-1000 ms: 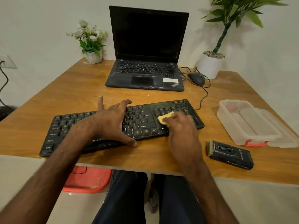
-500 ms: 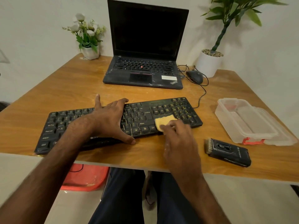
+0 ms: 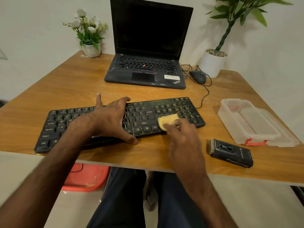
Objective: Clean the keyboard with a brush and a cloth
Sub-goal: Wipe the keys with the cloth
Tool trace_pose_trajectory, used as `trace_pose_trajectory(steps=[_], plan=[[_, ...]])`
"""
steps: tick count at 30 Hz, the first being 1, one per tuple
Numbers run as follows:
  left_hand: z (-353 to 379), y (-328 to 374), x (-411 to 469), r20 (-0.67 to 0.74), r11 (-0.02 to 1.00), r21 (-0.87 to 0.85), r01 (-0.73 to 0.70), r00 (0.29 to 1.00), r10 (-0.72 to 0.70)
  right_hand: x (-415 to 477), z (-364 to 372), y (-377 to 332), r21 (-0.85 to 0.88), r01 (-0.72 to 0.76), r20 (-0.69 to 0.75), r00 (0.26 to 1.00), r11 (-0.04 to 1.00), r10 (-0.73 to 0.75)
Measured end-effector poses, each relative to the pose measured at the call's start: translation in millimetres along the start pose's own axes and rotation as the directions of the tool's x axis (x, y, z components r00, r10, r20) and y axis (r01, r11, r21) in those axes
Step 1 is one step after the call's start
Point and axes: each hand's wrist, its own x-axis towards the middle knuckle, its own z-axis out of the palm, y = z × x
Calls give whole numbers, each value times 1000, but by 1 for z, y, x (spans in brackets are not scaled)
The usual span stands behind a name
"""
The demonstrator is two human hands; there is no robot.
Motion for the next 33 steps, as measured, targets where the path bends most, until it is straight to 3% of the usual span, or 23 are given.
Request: trace_pose_trajectory(steps=[6, 9, 12, 21, 25, 28, 31, 33], plan=[[-1, 1, -1, 11, 1000, -2, 11, 1000, -11, -2, -5, -4, -108, 32, 178, 984, 994, -13], [-2, 3, -2, 9, 1000, -6, 14, 1000, -14, 6, -11, 4, 5, -49, 253, 966, 999, 46], [-1, 2, -2, -2, 1000, -5, 2, 1000, -2, 8, -10, 3, 120, -143, 208, 971, 982, 116], [-1, 0, -2, -14, 1000, -14, -13, 1000, 13, 5, -4, 4, -74, -11, 184, 983, 997, 24], [1, 0, -1, -19, 1000, -27, -14, 1000, 13, 14, -4, 16, -97, -142, 34, 989, 985, 146], [1, 1, -1, -24, 1000, -16, -10, 1000, 9, 10, 4, -4, 3, -162, 26, 986, 987, 162], [1, 3, -2, -16, 1000, -15, -4, 1000, 3, -2, 12, -23, 104, -30, 109, 994, 994, 18], [2, 3, -2, -25, 1000, -18, -8, 1000, 7, 4, 5, -20, 149, -38, 141, 990, 988, 16]])
